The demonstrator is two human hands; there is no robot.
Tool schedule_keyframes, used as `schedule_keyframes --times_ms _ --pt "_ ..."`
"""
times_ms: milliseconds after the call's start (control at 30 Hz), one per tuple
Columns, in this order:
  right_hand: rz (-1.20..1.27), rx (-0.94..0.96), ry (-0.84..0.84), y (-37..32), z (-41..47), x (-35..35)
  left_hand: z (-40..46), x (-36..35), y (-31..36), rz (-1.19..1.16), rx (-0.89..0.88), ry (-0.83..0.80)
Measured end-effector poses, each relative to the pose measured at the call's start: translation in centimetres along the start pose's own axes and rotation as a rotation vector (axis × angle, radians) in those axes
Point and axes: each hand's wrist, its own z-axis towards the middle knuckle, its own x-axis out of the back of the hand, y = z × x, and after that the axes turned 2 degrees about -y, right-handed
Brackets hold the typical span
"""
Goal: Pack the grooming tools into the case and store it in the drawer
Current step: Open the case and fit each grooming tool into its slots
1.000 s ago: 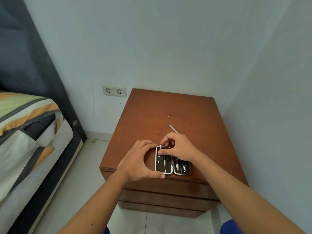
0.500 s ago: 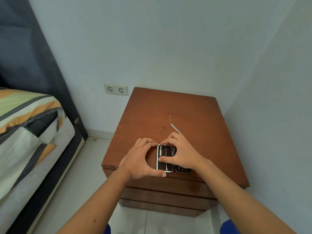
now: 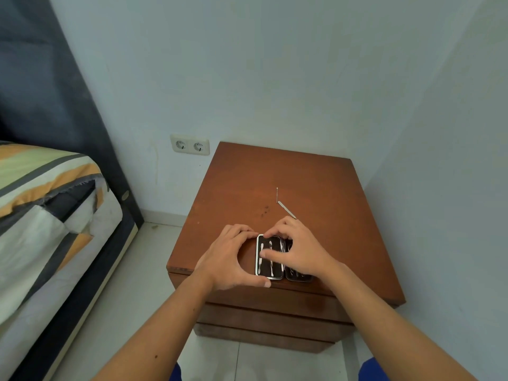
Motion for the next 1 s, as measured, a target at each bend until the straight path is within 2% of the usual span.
schedule_keyframes --times_ms 133,267,400,600,733,833,933,1000 --pt "0.018 -0.136 0.227 0.9 2.0 1.4 0.1 -0.1 -0.1 -0.001 0.001 0.010" --pt "-0.080 -0.310 0.348 2.2 4.4 2.7 0.1 -0.1 -0.2 -0.001 0.007 -0.006" --pt "-0.171 -0.413 0.267 2.8 6.4 3.2 0.2 0.0 -0.2 -0.007 0.007 -0.008" --pt "-0.168 -0.500 0.181 2.9 7.3 3.3 0.1 0.1 -0.1 -0.012 0.008 -0.013" --pt "-0.267 -0.415 0.041 2.7 6.8 3.2 0.1 0.1 -0.1 -0.009 0.007 -0.014" --pt "-0.322 -0.325 0.015 2.9 6.1 2.9 0.0 0.1 -0.1 -0.009 0.008 -0.014" --pt "-0.249 -0.271 0.037 3.0 5.0 2.8 0.0 0.1 0.0 -0.013 0.014 -0.016" --pt "-0.092 -0.262 0.078 3.0 4.3 2.7 0.0 0.1 0.0 -0.012 0.014 -0.015"
